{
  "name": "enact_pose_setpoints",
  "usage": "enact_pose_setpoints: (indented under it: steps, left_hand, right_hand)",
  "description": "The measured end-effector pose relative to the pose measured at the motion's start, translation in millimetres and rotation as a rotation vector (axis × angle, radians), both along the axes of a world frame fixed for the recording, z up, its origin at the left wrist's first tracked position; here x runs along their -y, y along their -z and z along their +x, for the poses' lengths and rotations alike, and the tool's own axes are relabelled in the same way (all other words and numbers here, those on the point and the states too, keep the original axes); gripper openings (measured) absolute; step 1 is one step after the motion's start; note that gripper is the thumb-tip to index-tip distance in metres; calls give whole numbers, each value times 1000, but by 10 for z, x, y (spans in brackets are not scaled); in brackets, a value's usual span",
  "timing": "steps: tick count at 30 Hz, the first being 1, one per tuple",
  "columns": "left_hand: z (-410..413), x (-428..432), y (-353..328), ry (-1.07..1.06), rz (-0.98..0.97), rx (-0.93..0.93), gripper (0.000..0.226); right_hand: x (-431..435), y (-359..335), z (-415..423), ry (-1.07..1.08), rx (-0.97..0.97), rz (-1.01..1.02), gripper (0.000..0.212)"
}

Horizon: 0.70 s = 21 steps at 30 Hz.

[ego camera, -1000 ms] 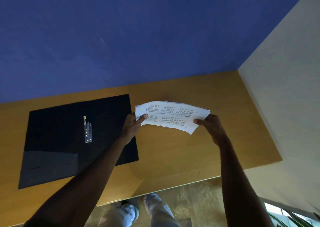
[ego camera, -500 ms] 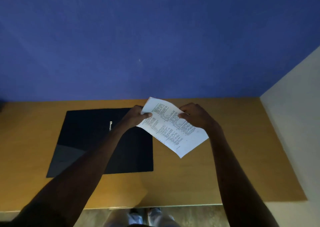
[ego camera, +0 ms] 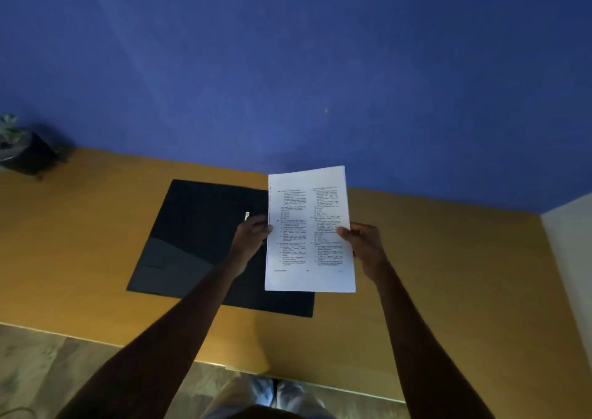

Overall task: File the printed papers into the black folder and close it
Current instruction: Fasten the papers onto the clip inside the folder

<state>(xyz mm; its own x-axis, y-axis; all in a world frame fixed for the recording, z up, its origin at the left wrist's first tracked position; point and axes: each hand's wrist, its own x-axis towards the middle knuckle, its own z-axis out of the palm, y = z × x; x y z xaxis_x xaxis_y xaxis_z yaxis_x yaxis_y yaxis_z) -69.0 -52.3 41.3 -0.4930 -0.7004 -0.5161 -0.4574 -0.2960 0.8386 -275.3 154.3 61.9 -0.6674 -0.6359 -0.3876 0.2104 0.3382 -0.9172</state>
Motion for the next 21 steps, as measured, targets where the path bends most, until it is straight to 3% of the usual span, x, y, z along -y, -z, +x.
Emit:
enact_pose_setpoints:
  steps: [2, 7, 10, 15, 21]
  left_hand:
    - [169, -85, 122, 30, 83, 18, 17]
    - [495, -133, 632, -21, 120, 147, 48]
    - [671, -91, 840, -2, 95, 180, 30]
    - [888, 144, 1304, 12, 72, 234, 51]
    - [867, 180, 951, 19, 38, 235, 33]
  right_hand:
    - [78, 145, 144, 37, 16, 34, 12]
    - [267, 437, 419, 68, 53, 117, 16]
    - [356, 582, 514, 86, 89, 151, 16]
    - [469, 771, 564, 136, 99, 176, 16]
    - [587, 787, 607, 146, 120, 165, 18]
